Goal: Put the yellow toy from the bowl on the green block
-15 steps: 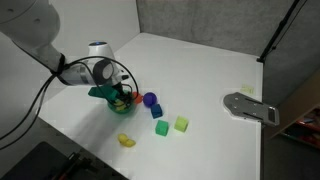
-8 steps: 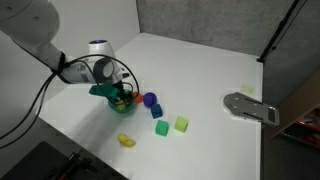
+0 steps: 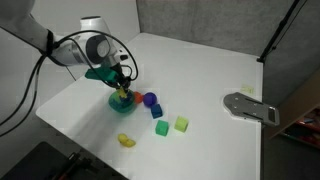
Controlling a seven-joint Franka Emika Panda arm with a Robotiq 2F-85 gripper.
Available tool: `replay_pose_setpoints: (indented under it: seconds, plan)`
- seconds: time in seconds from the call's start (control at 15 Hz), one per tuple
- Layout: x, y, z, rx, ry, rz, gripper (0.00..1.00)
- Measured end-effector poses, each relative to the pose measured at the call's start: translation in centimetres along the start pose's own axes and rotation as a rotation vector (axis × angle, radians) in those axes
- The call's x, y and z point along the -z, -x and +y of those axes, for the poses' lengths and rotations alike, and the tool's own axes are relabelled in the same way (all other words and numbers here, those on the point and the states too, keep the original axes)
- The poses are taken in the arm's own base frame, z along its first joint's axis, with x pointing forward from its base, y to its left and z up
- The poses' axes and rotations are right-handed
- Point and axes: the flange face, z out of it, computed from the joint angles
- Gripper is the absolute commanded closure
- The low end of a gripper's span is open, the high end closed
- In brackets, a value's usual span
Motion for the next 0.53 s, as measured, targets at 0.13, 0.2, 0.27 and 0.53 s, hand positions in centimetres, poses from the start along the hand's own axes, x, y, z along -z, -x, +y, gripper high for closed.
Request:
replay_pose_setpoints:
  seconds: [0.13,0.2,0.27,0.53]
  plan:
    - [3.0,-0.4,1.1,-0.019,0.000,0.018,0.79]
    - [4.4,-0.6,2.0,-0.036,0.000,0.027,0.79]
    - [5.7,-0.9,3.2,-0.057,0.000,0.036,0.79]
    - [8.6,-2.0,9.8,-0.171,0.008,0.056,0.79]
